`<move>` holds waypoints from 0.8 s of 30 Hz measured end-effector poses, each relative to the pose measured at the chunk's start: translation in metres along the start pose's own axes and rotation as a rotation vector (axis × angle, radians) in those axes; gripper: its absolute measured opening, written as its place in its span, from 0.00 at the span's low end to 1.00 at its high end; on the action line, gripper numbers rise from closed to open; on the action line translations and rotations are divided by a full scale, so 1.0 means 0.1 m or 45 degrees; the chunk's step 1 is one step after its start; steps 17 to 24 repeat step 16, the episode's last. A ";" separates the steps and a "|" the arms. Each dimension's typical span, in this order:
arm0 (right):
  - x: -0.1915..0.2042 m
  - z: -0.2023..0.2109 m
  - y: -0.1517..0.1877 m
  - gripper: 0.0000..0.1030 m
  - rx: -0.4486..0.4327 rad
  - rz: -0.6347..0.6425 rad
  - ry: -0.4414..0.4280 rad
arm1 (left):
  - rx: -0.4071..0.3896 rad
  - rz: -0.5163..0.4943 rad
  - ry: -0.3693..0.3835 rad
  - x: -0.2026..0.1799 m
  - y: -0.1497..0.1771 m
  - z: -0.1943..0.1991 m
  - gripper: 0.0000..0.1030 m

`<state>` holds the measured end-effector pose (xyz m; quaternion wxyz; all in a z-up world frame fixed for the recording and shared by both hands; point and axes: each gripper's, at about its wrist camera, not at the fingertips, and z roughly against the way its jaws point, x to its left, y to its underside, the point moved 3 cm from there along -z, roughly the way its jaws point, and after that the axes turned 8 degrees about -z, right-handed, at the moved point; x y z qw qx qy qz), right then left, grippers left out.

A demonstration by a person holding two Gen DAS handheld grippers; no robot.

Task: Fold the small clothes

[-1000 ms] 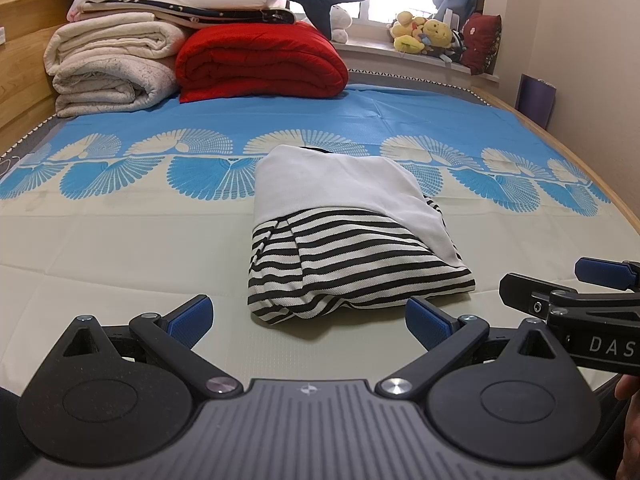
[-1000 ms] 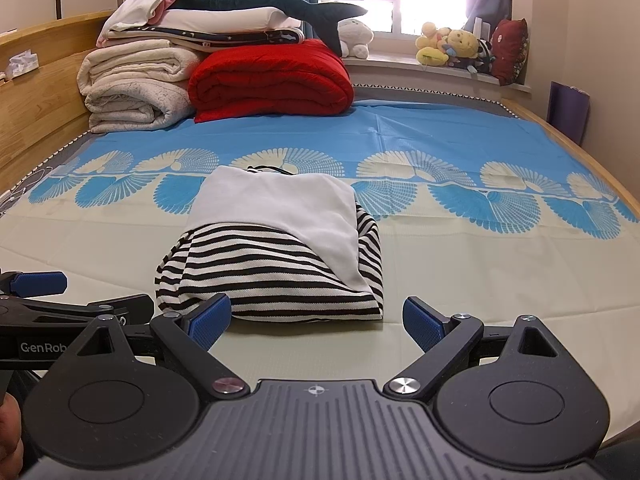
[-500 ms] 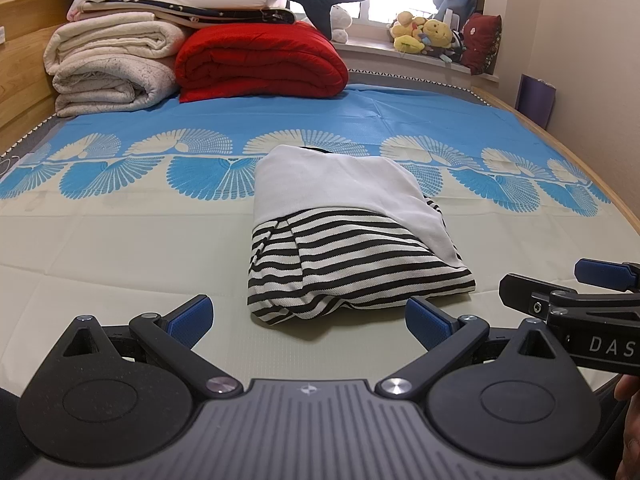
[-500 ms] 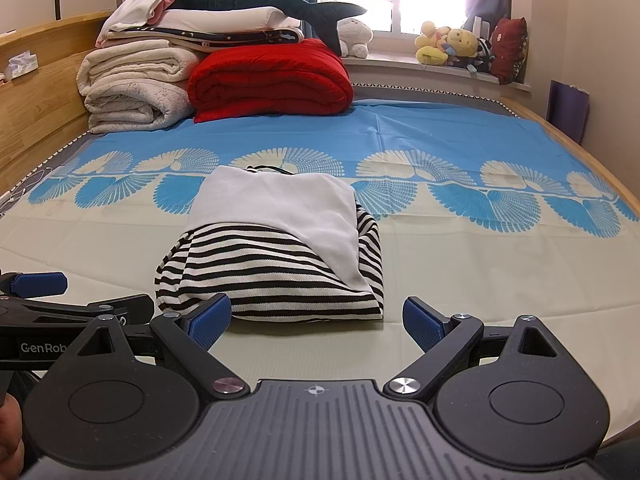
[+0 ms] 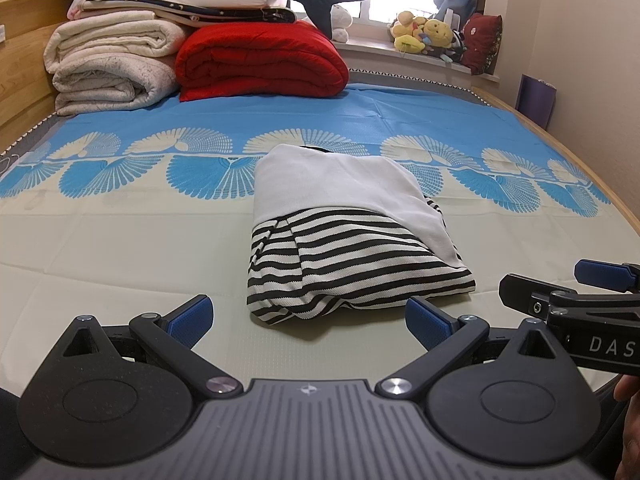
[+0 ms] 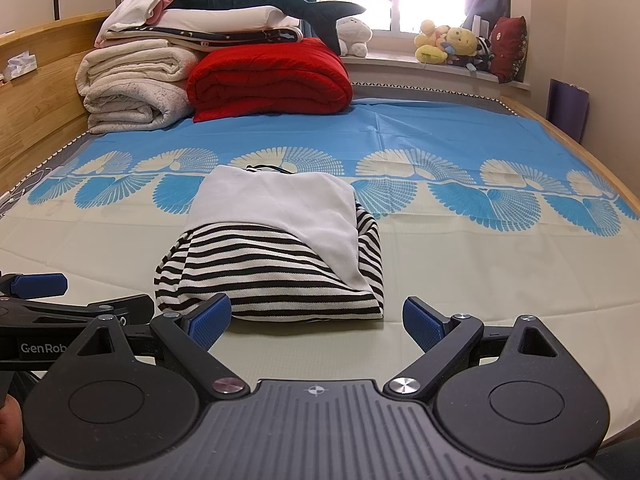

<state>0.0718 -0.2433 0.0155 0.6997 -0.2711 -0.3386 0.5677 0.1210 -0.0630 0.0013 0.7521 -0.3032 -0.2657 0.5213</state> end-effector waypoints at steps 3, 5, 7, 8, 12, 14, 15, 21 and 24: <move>0.00 0.00 0.00 0.90 0.000 0.000 0.000 | 0.001 0.001 -0.001 0.00 0.00 0.00 0.99; 0.00 0.00 0.00 0.90 0.000 0.000 -0.001 | 0.001 0.001 0.000 0.00 0.00 0.00 0.99; 0.00 0.00 0.00 0.90 0.000 0.000 0.000 | 0.000 0.000 0.000 0.00 0.00 0.00 0.99; 0.00 0.00 0.00 0.90 0.000 0.000 -0.001 | -0.001 0.000 0.000 0.00 0.00 0.00 0.99; 0.00 0.01 0.00 0.90 0.001 0.000 -0.001 | 0.000 0.001 0.000 0.00 0.00 0.00 0.99; 0.00 0.01 0.00 0.90 0.001 0.000 -0.001 | 0.004 0.004 0.001 0.00 0.00 0.00 0.99; 0.00 0.01 0.00 0.90 0.001 0.000 -0.001 | 0.006 0.005 0.002 0.00 0.00 -0.01 0.99; 0.00 0.00 0.00 0.90 0.001 0.000 0.000 | 0.007 0.004 0.002 -0.01 -0.01 -0.03 0.99; 0.00 0.00 0.00 0.90 0.001 0.000 0.000 | 0.007 0.004 0.002 -0.01 -0.01 -0.03 0.99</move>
